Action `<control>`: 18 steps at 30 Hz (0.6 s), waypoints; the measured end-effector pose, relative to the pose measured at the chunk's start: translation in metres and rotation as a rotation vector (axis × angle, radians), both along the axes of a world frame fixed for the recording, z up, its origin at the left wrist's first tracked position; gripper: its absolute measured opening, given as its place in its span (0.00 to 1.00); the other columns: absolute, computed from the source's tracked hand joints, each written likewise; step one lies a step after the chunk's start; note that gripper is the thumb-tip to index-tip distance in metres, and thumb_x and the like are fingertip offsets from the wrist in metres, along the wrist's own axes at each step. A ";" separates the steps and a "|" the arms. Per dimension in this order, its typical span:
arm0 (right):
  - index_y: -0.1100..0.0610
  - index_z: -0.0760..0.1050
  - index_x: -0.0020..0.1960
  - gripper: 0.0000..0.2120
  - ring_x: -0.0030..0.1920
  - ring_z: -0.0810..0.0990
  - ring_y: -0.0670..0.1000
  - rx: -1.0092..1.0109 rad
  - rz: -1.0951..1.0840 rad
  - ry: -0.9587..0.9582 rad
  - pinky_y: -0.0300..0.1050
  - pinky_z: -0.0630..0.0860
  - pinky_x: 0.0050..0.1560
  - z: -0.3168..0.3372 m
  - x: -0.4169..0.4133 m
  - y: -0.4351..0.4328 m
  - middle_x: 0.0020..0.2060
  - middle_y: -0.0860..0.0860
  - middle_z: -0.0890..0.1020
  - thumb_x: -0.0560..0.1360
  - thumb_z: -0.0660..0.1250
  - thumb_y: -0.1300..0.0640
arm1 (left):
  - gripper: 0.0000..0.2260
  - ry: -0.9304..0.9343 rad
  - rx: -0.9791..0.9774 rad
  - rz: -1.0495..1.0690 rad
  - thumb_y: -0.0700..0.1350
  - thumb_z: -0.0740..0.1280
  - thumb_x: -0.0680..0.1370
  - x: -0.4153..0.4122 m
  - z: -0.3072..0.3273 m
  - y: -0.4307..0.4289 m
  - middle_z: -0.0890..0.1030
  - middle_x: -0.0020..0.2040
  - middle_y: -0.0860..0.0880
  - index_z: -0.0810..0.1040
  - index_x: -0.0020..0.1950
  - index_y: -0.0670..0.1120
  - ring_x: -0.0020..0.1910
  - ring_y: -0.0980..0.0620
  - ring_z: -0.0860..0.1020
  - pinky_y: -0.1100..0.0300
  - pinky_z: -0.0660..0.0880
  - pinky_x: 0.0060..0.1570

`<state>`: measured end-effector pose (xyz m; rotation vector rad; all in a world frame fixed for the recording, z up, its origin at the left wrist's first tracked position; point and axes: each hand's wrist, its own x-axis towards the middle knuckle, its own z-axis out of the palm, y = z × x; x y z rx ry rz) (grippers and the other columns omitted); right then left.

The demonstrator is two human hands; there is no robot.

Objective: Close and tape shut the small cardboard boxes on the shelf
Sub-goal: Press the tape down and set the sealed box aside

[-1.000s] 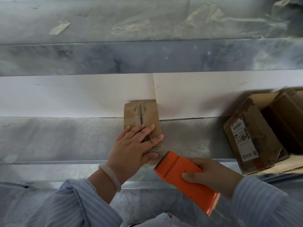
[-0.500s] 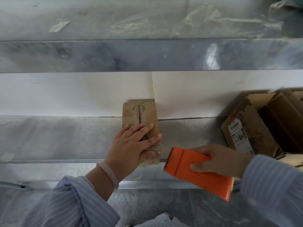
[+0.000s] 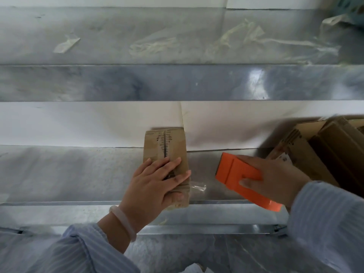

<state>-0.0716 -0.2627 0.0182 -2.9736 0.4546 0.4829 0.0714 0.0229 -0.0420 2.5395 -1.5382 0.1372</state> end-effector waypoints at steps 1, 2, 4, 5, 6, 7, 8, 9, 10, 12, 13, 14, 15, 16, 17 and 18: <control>0.34 0.41 0.76 0.33 0.39 0.73 0.45 -0.023 -0.009 -0.009 0.42 0.72 0.45 -0.001 0.001 0.002 0.54 0.45 0.78 0.75 0.51 0.31 | 0.23 0.001 -0.001 -0.003 0.65 0.53 0.79 0.000 0.000 0.000 0.70 0.74 0.54 0.67 0.73 0.63 0.71 0.48 0.71 0.42 0.69 0.67; 0.35 0.39 0.77 0.33 0.42 0.77 0.46 -0.018 -0.003 -0.050 0.43 0.75 0.47 -0.007 0.002 0.004 0.54 0.47 0.78 0.78 0.52 0.34 | 0.23 0.004 -0.002 -0.005 0.65 0.53 0.79 0.000 0.000 0.000 0.70 0.74 0.54 0.67 0.73 0.63 0.71 0.48 0.71 0.42 0.69 0.67; 0.37 0.35 0.77 0.33 0.49 0.80 0.50 -0.010 0.044 -0.077 0.47 0.78 0.53 -0.021 0.006 0.007 0.57 0.48 0.79 0.80 0.53 0.38 | 0.23 0.012 -0.003 -0.002 0.65 0.53 0.79 0.000 0.001 0.000 0.70 0.74 0.54 0.67 0.73 0.63 0.71 0.48 0.71 0.42 0.69 0.67; 0.38 0.33 0.77 0.33 0.50 0.81 0.51 -0.051 0.083 -0.073 0.48 0.78 0.54 -0.030 0.009 0.005 0.58 0.49 0.79 0.81 0.51 0.38 | 0.23 0.013 -0.006 0.000 0.65 0.53 0.79 0.000 0.001 0.000 0.70 0.74 0.54 0.67 0.73 0.63 0.71 0.48 0.71 0.42 0.69 0.67; 0.39 0.32 0.77 0.33 0.50 0.81 0.50 -0.078 0.095 -0.074 0.47 0.78 0.53 -0.040 0.011 0.000 0.58 0.49 0.79 0.81 0.50 0.39 | 0.23 0.013 -0.009 -0.001 0.65 0.54 0.79 0.000 0.001 -0.001 0.70 0.74 0.54 0.67 0.72 0.63 0.71 0.48 0.71 0.42 0.70 0.67; 0.40 0.32 0.77 0.33 0.50 0.81 0.50 -0.099 0.102 -0.066 0.45 0.77 0.52 -0.047 0.013 -0.004 0.59 0.48 0.79 0.81 0.50 0.39 | 0.22 0.015 -0.008 -0.003 0.65 0.55 0.79 0.000 0.001 -0.001 0.70 0.73 0.54 0.68 0.72 0.63 0.71 0.48 0.71 0.42 0.70 0.67; 0.40 0.32 0.77 0.32 0.50 0.81 0.49 -0.119 0.110 -0.086 0.43 0.77 0.50 -0.056 0.014 -0.008 0.59 0.48 0.79 0.82 0.49 0.39 | 0.22 0.017 -0.007 -0.004 0.65 0.55 0.78 0.000 0.002 -0.001 0.71 0.73 0.54 0.68 0.72 0.63 0.71 0.49 0.71 0.42 0.70 0.67; 0.40 0.32 0.77 0.32 0.49 0.80 0.49 -0.120 0.117 -0.081 0.43 0.77 0.49 -0.067 0.015 -0.012 0.59 0.48 0.78 0.81 0.49 0.38 | 0.22 0.018 -0.004 -0.006 0.65 0.55 0.78 0.000 0.002 -0.001 0.71 0.73 0.54 0.68 0.72 0.63 0.71 0.49 0.71 0.42 0.69 0.67; 0.39 0.32 0.77 0.33 0.48 0.80 0.48 -0.121 0.118 -0.094 0.43 0.77 0.47 -0.079 0.013 -0.015 0.58 0.48 0.78 0.81 0.49 0.38 | 0.22 0.016 -0.003 -0.007 0.65 0.55 0.79 0.001 0.002 -0.001 0.70 0.73 0.54 0.68 0.72 0.63 0.71 0.49 0.71 0.43 0.69 0.67; 0.37 0.29 0.74 0.33 0.45 0.80 0.48 -0.111 0.098 -0.163 0.44 0.78 0.43 -0.102 0.011 -0.022 0.56 0.48 0.79 0.80 0.48 0.37 | 0.22 0.013 -0.005 -0.008 0.66 0.53 0.80 0.001 0.001 0.000 0.69 0.74 0.55 0.67 0.73 0.64 0.72 0.49 0.70 0.44 0.66 0.69; 0.37 0.30 0.74 0.33 0.44 0.80 0.48 -0.110 0.083 -0.198 0.44 0.78 0.42 -0.109 0.010 -0.025 0.55 0.48 0.80 0.80 0.49 0.37 | 0.22 0.012 -0.005 -0.006 0.66 0.52 0.80 0.001 0.001 0.000 0.69 0.74 0.55 0.66 0.73 0.64 0.72 0.50 0.69 0.45 0.65 0.70; 0.37 0.31 0.74 0.32 0.44 0.80 0.48 -0.107 0.071 -0.227 0.43 0.78 0.41 -0.111 0.009 -0.026 0.54 0.48 0.80 0.80 0.49 0.37 | 0.22 0.002 -0.006 -0.004 0.65 0.52 0.80 0.001 0.001 0.000 0.69 0.74 0.55 0.65 0.73 0.64 0.72 0.50 0.69 0.46 0.64 0.70; 0.38 0.33 0.75 0.32 0.44 0.80 0.48 -0.100 0.062 -0.225 0.43 0.77 0.41 -0.112 0.010 -0.026 0.54 0.48 0.80 0.80 0.50 0.37 | 0.22 -0.008 -0.002 -0.005 0.65 0.51 0.80 0.001 0.001 0.000 0.69 0.74 0.55 0.65 0.73 0.64 0.72 0.50 0.69 0.46 0.64 0.70; 0.39 0.35 0.77 0.32 0.44 0.80 0.48 -0.100 0.064 -0.240 0.42 0.77 0.41 -0.111 0.011 -0.026 0.54 0.48 0.80 0.80 0.50 0.37 | 0.22 -0.015 0.003 -0.007 0.65 0.51 0.80 0.000 0.001 0.000 0.69 0.74 0.55 0.65 0.73 0.64 0.72 0.50 0.69 0.46 0.64 0.70; 0.39 0.38 0.77 0.32 0.45 0.80 0.47 -0.111 0.066 -0.242 0.42 0.76 0.42 -0.111 0.013 -0.026 0.53 0.48 0.80 0.80 0.50 0.37 | 0.22 -0.016 0.012 -0.010 0.65 0.50 0.81 0.000 0.002 0.000 0.69 0.74 0.55 0.66 0.73 0.63 0.72 0.49 0.69 0.47 0.63 0.70; 0.40 0.41 0.78 0.32 0.45 0.80 0.47 -0.129 0.079 -0.260 0.42 0.76 0.44 -0.110 0.014 -0.027 0.52 0.47 0.80 0.80 0.51 0.37 | 0.23 -0.023 0.020 -0.016 0.65 0.48 0.81 0.000 0.003 0.001 0.69 0.74 0.54 0.66 0.73 0.62 0.72 0.49 0.69 0.47 0.62 0.71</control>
